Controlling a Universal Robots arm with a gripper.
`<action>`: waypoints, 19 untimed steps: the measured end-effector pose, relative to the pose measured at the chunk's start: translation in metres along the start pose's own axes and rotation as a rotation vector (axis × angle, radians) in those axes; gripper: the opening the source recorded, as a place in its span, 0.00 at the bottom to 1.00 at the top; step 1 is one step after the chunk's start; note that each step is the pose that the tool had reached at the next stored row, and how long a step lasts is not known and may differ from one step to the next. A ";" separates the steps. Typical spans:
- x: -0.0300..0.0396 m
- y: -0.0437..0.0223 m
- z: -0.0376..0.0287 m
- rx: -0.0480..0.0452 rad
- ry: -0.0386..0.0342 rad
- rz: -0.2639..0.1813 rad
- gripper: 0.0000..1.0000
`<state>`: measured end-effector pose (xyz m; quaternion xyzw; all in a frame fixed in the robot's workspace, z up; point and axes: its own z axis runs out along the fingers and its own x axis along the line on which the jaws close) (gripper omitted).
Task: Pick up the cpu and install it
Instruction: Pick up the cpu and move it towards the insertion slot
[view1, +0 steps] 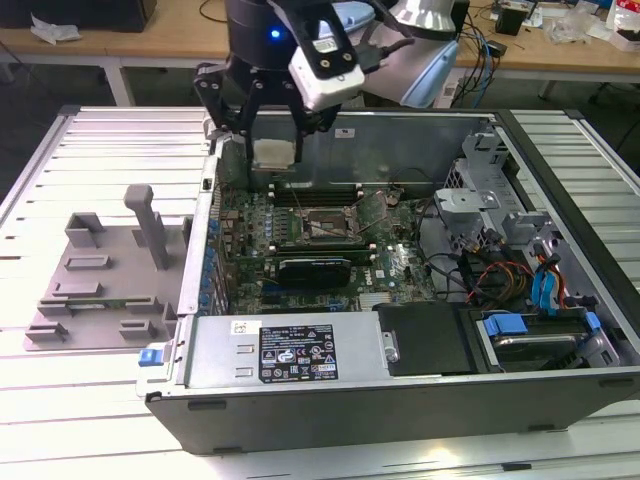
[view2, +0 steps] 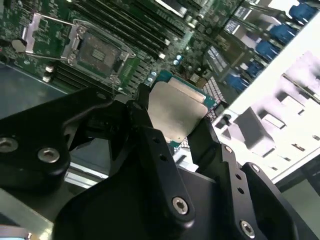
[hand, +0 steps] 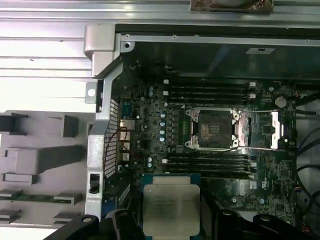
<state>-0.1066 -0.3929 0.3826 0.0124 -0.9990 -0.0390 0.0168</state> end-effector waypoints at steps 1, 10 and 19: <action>-0.0023 0.0012 0.0012 0.0010 0.0013 0.000 0.55; -0.0077 0.0238 0.0169 0.0035 -0.0326 -0.003 0.55; -0.0416 0.0318 0.0346 0.0040 -0.0325 -0.003 0.55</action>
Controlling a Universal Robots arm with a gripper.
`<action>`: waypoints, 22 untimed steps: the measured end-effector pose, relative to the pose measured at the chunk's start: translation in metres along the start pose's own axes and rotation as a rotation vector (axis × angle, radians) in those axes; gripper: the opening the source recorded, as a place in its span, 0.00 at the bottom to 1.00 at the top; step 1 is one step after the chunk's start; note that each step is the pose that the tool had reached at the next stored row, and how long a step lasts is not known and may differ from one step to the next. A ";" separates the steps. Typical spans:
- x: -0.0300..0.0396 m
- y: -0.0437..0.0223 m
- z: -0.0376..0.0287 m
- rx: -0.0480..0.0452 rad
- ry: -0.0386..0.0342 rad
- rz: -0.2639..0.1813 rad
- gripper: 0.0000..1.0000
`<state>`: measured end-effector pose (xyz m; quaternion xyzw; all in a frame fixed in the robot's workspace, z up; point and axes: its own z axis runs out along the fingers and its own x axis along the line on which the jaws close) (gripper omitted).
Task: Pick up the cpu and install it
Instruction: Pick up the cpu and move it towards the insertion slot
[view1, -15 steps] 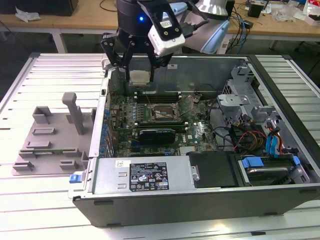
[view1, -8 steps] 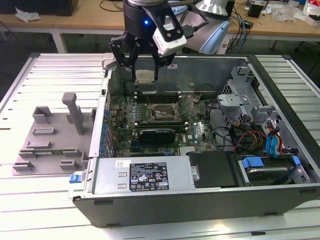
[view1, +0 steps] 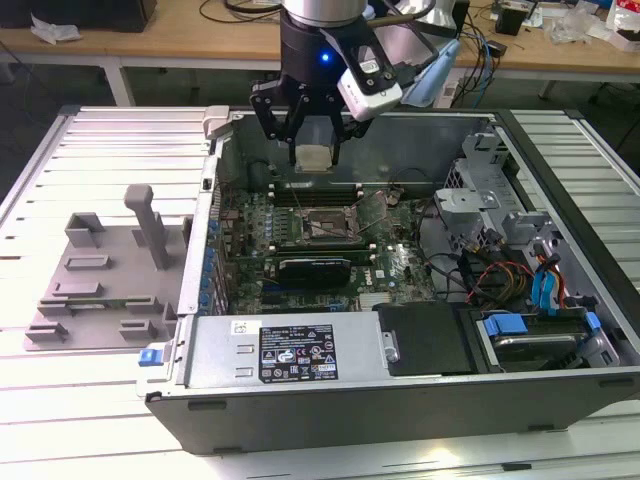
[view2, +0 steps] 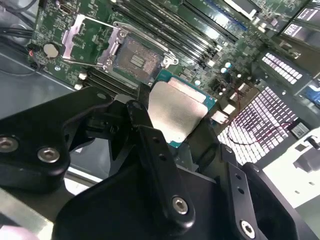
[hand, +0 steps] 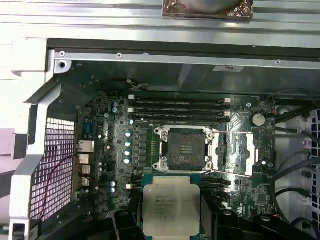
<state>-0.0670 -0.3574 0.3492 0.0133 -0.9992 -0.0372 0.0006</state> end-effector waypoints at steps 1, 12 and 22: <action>-0.0027 0.0002 0.0016 0.0000 0.0000 0.000 0.55; -0.0210 0.0119 0.0205 0.0003 -0.0070 -0.001 0.55; -0.0212 0.0193 0.0339 0.0003 -0.0095 -0.001 0.55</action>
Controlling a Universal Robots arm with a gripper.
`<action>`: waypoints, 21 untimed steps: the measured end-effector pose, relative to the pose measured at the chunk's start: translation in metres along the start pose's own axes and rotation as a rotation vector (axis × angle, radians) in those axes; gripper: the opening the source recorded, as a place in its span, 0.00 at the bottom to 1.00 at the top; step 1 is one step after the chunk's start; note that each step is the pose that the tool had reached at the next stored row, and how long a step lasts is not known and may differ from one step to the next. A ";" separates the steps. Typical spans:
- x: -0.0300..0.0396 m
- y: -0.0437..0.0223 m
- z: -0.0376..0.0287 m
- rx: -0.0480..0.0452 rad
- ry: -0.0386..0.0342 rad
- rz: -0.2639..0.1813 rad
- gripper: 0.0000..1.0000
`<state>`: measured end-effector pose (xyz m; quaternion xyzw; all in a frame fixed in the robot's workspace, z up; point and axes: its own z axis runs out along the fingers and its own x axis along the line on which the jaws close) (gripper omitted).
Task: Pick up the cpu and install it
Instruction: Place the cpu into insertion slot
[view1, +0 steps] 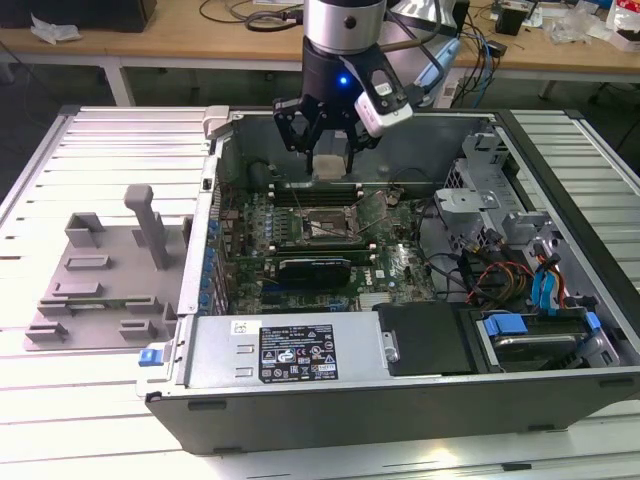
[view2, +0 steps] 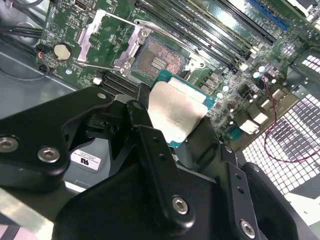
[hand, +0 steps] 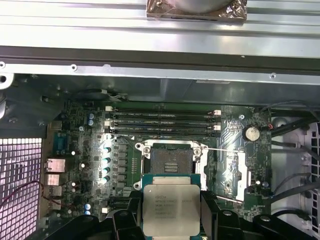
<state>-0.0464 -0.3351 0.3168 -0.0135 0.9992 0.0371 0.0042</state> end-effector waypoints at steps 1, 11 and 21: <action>0.0000 0.0000 0.0002 0.0000 0.0000 0.000 0.55; 0.0000 0.0000 0.0006 0.0000 0.0000 0.000 0.55; 0.0000 -0.0001 0.0011 0.0025 -0.0200 0.269 0.55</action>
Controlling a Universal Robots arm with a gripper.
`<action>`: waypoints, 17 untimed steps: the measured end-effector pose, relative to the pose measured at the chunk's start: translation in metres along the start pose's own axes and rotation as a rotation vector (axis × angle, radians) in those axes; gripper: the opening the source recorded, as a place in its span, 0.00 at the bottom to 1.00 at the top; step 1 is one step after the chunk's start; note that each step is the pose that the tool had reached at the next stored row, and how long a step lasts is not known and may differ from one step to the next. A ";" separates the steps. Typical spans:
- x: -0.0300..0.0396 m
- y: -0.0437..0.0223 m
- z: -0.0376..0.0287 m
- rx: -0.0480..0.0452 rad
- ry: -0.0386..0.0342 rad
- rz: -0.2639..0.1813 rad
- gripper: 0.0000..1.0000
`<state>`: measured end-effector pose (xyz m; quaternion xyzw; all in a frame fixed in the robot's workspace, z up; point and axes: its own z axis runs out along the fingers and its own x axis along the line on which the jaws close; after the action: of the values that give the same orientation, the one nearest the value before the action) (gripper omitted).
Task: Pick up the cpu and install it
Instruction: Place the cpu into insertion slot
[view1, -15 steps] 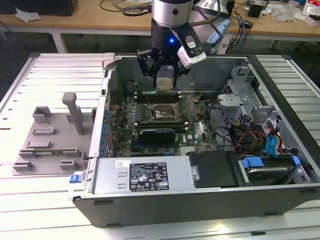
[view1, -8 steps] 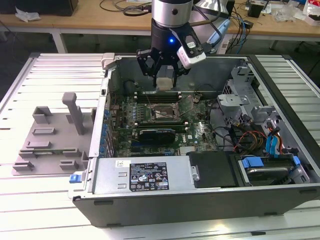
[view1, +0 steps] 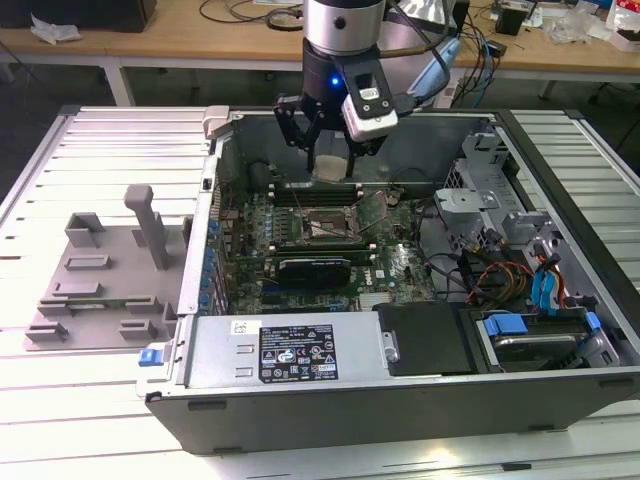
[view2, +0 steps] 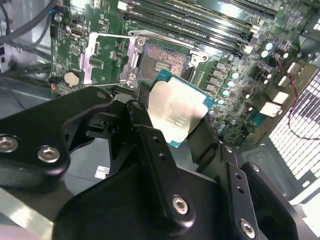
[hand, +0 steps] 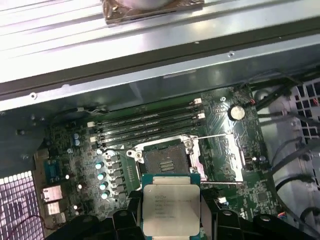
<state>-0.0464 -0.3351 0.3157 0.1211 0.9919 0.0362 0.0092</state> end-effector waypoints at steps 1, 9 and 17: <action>0.0000 0.0000 0.0000 0.0003 -0.0024 0.032 0.55; 0.0000 0.0000 0.0002 0.0014 -0.0111 0.149 0.55; 0.0000 -0.0001 0.0009 0.0043 -0.0340 0.458 0.55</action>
<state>-0.0464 -0.3351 0.3148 0.3437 0.9383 0.0332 0.0172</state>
